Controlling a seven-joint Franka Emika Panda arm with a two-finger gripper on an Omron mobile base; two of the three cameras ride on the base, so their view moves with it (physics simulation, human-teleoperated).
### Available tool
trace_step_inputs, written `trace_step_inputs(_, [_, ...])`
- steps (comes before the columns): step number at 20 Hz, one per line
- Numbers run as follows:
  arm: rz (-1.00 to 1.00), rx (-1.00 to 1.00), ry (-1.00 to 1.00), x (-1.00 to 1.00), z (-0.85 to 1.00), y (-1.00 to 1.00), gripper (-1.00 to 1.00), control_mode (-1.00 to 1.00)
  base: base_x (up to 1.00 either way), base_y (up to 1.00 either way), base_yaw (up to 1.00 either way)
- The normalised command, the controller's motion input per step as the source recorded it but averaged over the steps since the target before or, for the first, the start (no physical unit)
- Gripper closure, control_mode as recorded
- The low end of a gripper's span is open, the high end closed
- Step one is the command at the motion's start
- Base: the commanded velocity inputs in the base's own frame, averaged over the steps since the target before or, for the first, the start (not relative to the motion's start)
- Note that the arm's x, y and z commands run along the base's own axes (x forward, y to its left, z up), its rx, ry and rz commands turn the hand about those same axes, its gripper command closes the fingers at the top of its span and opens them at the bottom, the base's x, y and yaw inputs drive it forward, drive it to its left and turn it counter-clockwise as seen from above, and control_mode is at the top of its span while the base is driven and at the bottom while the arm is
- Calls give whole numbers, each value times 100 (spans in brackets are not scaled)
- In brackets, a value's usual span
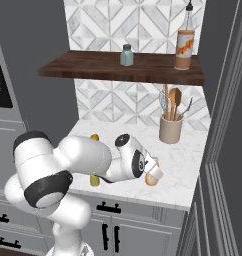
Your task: Put the shaker and condiment bottle from the counter next to their counterparts in the cabinet.
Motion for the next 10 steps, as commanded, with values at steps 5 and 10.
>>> trace_step_inputs(5, [0,0,-4,11,47,-12,100,-100,0,0,0])
trace_step_inputs(10, [0,0,-13,0,53,-7,100,-100,0,0,0])
